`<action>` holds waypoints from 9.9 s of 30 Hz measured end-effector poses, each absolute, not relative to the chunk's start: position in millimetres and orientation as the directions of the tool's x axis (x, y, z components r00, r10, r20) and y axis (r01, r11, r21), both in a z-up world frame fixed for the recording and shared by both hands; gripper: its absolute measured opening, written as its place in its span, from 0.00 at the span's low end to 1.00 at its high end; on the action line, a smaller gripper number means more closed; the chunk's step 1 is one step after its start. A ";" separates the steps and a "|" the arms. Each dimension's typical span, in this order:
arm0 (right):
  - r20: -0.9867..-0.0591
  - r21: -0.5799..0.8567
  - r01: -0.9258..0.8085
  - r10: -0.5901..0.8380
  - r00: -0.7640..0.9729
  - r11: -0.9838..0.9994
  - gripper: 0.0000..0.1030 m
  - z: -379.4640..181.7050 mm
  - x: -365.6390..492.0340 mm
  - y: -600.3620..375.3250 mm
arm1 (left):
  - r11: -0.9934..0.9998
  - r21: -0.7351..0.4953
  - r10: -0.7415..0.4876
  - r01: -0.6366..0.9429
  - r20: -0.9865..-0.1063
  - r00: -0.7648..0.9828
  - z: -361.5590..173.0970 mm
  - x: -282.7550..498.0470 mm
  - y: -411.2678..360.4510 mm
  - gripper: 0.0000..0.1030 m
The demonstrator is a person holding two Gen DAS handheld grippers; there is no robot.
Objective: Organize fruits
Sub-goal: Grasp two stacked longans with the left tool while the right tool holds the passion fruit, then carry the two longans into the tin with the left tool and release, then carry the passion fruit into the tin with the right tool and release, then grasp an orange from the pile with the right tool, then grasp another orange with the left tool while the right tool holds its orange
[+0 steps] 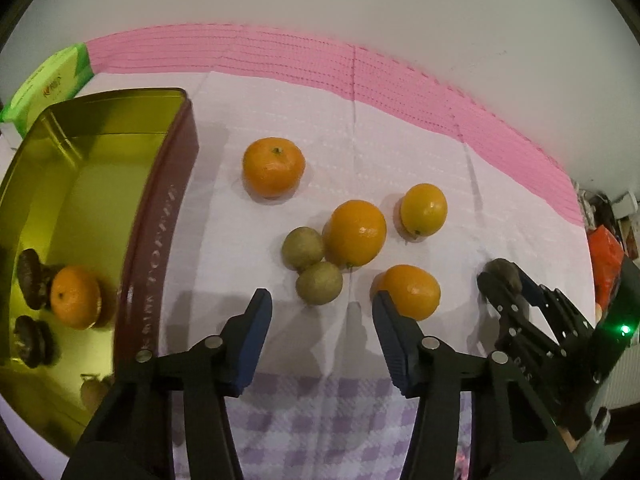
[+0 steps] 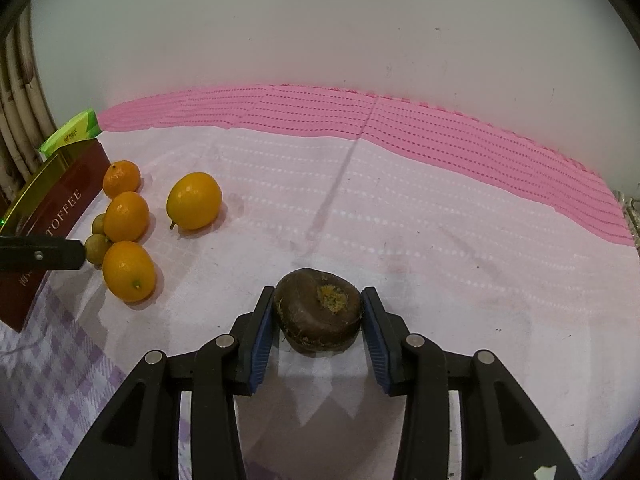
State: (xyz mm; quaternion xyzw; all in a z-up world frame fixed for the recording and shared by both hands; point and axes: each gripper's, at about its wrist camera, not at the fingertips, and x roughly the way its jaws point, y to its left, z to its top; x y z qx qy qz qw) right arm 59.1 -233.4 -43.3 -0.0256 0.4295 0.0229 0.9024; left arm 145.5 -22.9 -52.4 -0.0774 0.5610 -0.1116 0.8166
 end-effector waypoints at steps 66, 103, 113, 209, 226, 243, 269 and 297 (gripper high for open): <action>-0.774 -0.025 -0.061 0.019 0.633 0.998 0.39 -42.9 57.1 -235.8 | 0.970 -0.158 -0.222 0.183 -0.883 0.414 -4.0 120.8 6.5 0.25; -0.774 -0.032 -0.056 0.011 0.633 0.998 0.43 -45.7 61.7 -237.6 | 0.999 -0.041 -0.037 -0.004 -0.945 0.325 -55.4 112.6 128.0 0.25; -0.774 -0.032 -0.056 0.011 0.633 0.998 0.43 -45.4 61.2 -238.1 | 0.999 -0.017 -0.008 -0.027 -0.954 0.300 -70.3 117.4 139.7 0.25; -0.795 0.017 -0.603 0.376 0.475 0.798 0.38 5.3 44.1 53.4 | 0.938 -0.035 0.164 -0.344 -0.832 0.531 2.9 46.4 233.0 0.90; -0.833 -0.017 -0.615 0.329 0.445 0.788 0.38 -17.2 51.1 69.1 | 0.940 -0.033 0.158 -0.338 -0.840 0.519 -1.7 47.5 233.0 0.90; -0.805 0.049 -0.599 0.387 0.450 0.799 0.39 1.7 45.0 53.0 | 0.951 -0.032 0.140 -0.309 -0.843 0.520 -3.5 48.4 227.7 0.90; -0.838 -0.062 -0.473 0.211 0.503 0.879 0.43 -15.1 64.5 -125.7 | 0.973 -0.051 0.078 -0.224 -0.843 0.533 -6.0 52.6 209.2 0.90; -0.786 -0.065 -0.268 0.116 0.608 0.961 0.33 -47.6 68.4 -163.5 | 0.993 0.014 -0.059 0.113 -0.790 0.611 19.0 89.3 59.7 0.90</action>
